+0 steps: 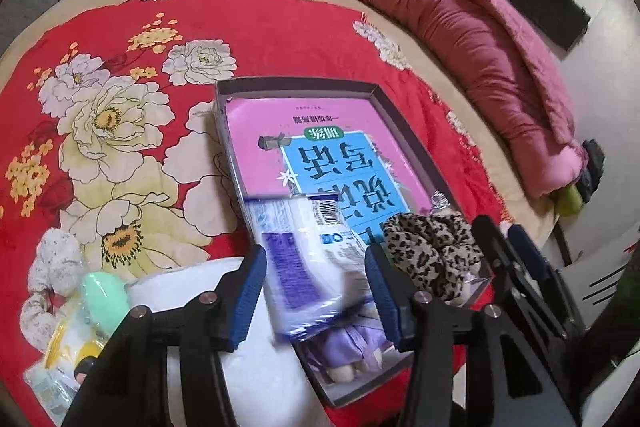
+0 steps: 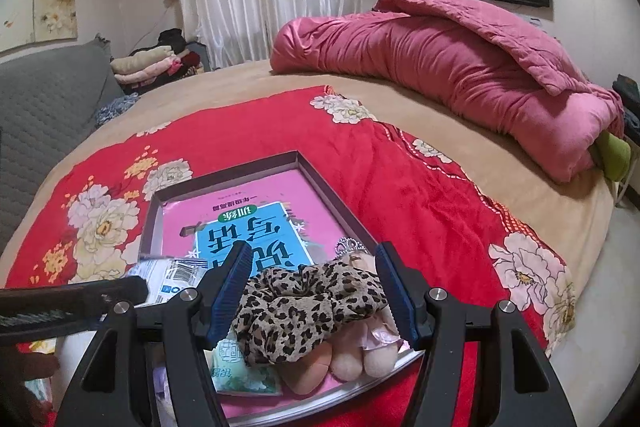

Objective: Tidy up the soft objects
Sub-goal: 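Lower the white-and-blue wipes packet onto the tray and open the left tool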

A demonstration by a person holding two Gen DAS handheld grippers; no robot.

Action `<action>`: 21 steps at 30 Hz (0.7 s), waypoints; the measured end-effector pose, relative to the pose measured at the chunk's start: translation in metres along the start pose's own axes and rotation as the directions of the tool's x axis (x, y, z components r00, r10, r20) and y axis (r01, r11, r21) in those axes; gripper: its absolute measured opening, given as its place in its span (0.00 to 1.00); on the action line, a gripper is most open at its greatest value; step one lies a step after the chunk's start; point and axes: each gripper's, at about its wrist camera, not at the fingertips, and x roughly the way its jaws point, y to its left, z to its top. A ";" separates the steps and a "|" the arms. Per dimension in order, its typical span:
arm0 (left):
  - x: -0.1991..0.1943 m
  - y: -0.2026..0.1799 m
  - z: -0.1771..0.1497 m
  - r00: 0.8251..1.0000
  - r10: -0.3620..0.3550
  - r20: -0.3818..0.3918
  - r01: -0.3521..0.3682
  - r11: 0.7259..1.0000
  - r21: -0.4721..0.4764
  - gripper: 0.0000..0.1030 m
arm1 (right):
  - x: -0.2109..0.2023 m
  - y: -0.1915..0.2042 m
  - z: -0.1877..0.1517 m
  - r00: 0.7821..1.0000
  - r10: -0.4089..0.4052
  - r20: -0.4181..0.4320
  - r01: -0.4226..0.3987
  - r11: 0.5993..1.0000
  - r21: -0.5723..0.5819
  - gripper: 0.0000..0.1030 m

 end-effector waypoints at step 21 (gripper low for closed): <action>0.024 -0.018 -0.006 0.992 -0.112 -0.063 0.113 0.994 0.009 0.50 | 0.002 -0.005 0.000 1.000 -0.011 -0.008 0.011 1.000 0.024 0.64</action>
